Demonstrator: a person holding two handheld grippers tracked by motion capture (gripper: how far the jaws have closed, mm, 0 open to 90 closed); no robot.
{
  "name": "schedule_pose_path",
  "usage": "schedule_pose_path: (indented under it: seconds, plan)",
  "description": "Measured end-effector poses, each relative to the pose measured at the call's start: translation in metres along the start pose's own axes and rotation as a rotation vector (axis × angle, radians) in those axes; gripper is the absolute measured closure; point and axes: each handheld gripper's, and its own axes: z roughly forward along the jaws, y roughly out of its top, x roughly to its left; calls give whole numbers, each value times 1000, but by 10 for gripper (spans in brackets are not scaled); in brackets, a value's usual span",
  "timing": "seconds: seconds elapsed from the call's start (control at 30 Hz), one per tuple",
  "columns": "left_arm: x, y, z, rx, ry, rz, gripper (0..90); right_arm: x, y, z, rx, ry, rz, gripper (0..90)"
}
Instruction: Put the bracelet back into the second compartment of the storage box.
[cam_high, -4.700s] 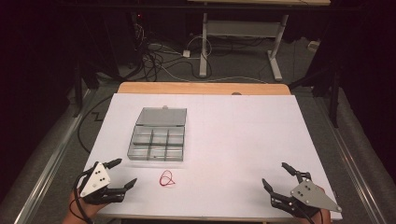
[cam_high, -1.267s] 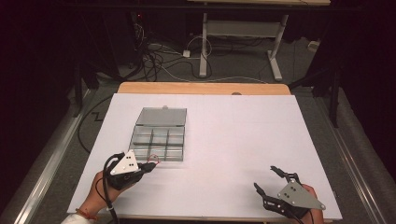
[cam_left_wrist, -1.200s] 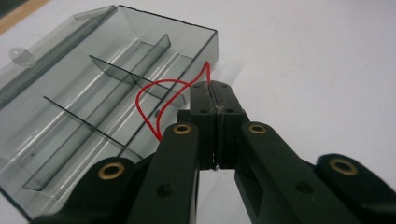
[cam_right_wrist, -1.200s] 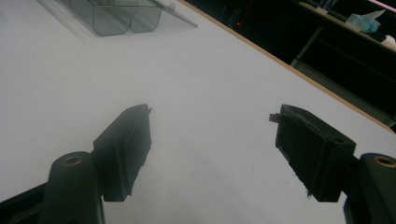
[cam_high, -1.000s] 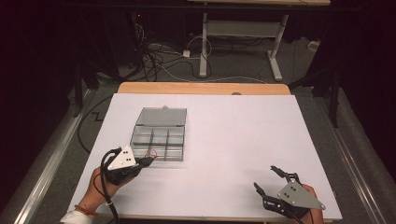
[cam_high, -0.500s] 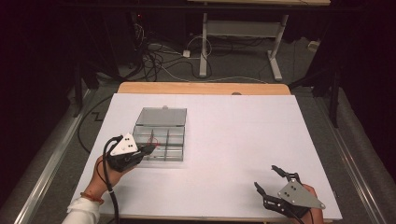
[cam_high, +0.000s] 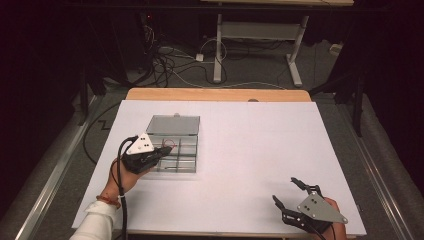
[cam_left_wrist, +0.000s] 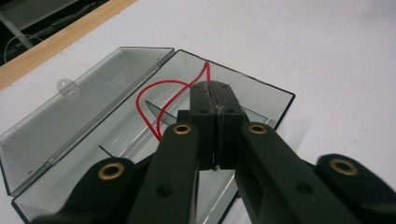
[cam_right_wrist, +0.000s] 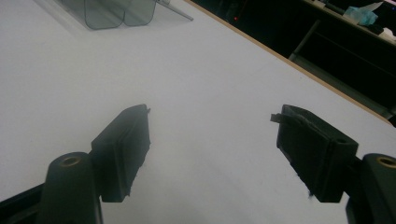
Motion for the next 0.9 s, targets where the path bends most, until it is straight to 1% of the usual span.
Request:
schedule_pose_path:
  seconds: [0.1, 0.2, 0.27, 0.3, 0.4, 0.43, 0.47, 0.63, 0.7, 0.73, 0.77, 0.8, 0.83, 0.9]
  plan:
    - [2, 1, 5, 4, 3, -5, 862, 0, 0, 0, 0, 0, -2, 262]
    - [6, 2, 9, 8, 1, -20, 861, 0, -1, 1, 3, 1, 0, 262]
    - [8, 3, 13, 17, 4, -25, 861, 0, -1, 1, 8, 1, 0, 262]
    - [11, 4, 16, 21, 1, -34, 861, 0, -1, 1, 11, 1, 1, 262]
    - [14, 4, 20, 33, 4, -40, 861, 0, -1, 2, 13, 2, -2, 262]
    - [17, 5, 24, 37, -2, -53, 861, 0, -2, 2, 17, 1, -4, 262]
    - [17, 5, 24, 37, -2, -53, 861, 0, -2, 2, 17, 1, -4, 262]
    - [23, 8, 32, 83, 7, -60, 861, 0, -2, 2, 21, 1, -5, 262]
    - [26, 9, 35, 92, 5, -71, 861, 0, -2, 2, 22, 2, -6, 262]
    - [28, 9, 38, 107, 2, -78, 861, 0, -2, 2, 24, 2, -6, 262]
    - [28, 9, 38, 107, 2, -78, 861, 0, -2, 2, 25, 3, -7, 262]
    - [29, 9, 39, 117, 4, -77, 861, 0, -2, 2, 25, 3, -7, 262]
    - [31, 10, 41, 126, 0, -84, 861, 0, -2, 2, 27, 3, -11, 262]
    - [31, 10, 42, 132, 0, -86, 861, 0, -2, 2, 29, 3, -12, 262]
